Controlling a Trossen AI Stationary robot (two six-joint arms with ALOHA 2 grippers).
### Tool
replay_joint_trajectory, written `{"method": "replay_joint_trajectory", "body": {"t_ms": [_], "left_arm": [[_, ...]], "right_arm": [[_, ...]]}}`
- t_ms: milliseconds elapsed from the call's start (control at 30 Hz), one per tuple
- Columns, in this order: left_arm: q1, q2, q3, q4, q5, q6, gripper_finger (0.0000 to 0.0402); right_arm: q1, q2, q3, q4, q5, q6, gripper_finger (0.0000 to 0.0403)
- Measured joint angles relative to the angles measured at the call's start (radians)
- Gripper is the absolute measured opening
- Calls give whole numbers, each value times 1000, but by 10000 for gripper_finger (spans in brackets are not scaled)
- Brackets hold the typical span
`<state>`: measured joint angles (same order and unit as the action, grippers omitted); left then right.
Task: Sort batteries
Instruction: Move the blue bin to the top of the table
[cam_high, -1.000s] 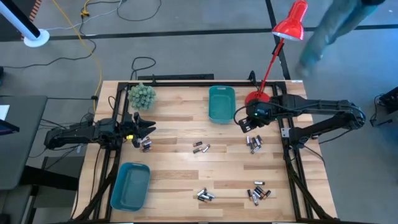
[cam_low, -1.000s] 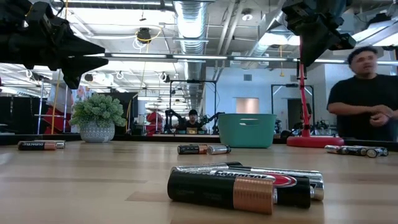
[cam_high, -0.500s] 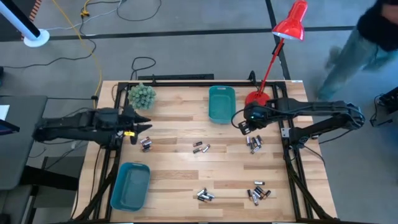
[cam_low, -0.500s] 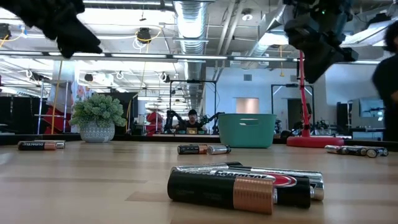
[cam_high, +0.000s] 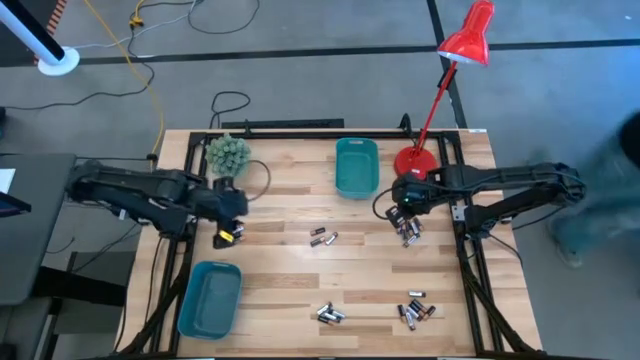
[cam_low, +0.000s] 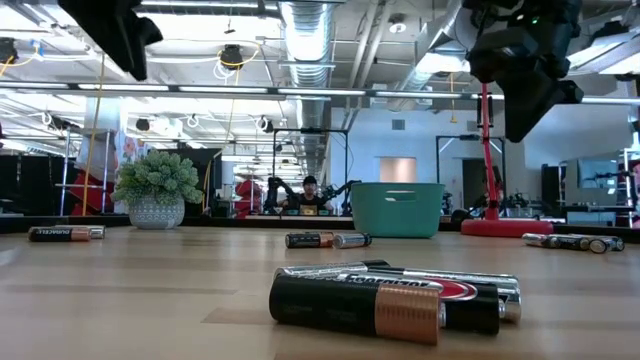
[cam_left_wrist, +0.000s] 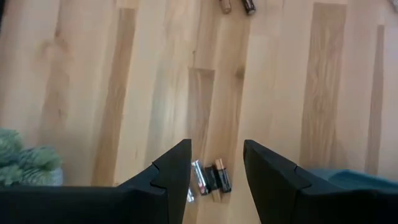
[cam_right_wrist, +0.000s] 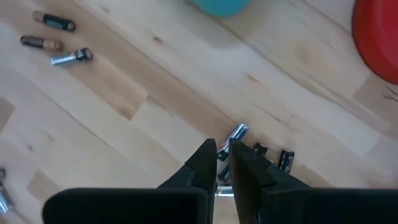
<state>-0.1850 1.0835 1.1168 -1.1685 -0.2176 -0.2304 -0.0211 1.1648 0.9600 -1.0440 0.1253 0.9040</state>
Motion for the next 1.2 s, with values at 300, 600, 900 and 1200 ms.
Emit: {"method": "replay_joint_trajectory", "body": {"t_ms": [300, 600, 900, 1200], "left_arm": [[-13, 187, -2, 4, 169, -107, 144], [-204, 167, -3, -74, 228, -364, 144], [-455, 141, -3, -100, 100, -383, 144], [-510, 166, -85, -51, 61, -459, 144]], "right_arm": [[107, 0, 0, 7, 8, -16, 63], [153, 0, 0, 14, 23, -15, 63], [159, 0, 0, 48, 34, -15, 63], [158, 0, 0, 66, 35, -20, 63]]}}
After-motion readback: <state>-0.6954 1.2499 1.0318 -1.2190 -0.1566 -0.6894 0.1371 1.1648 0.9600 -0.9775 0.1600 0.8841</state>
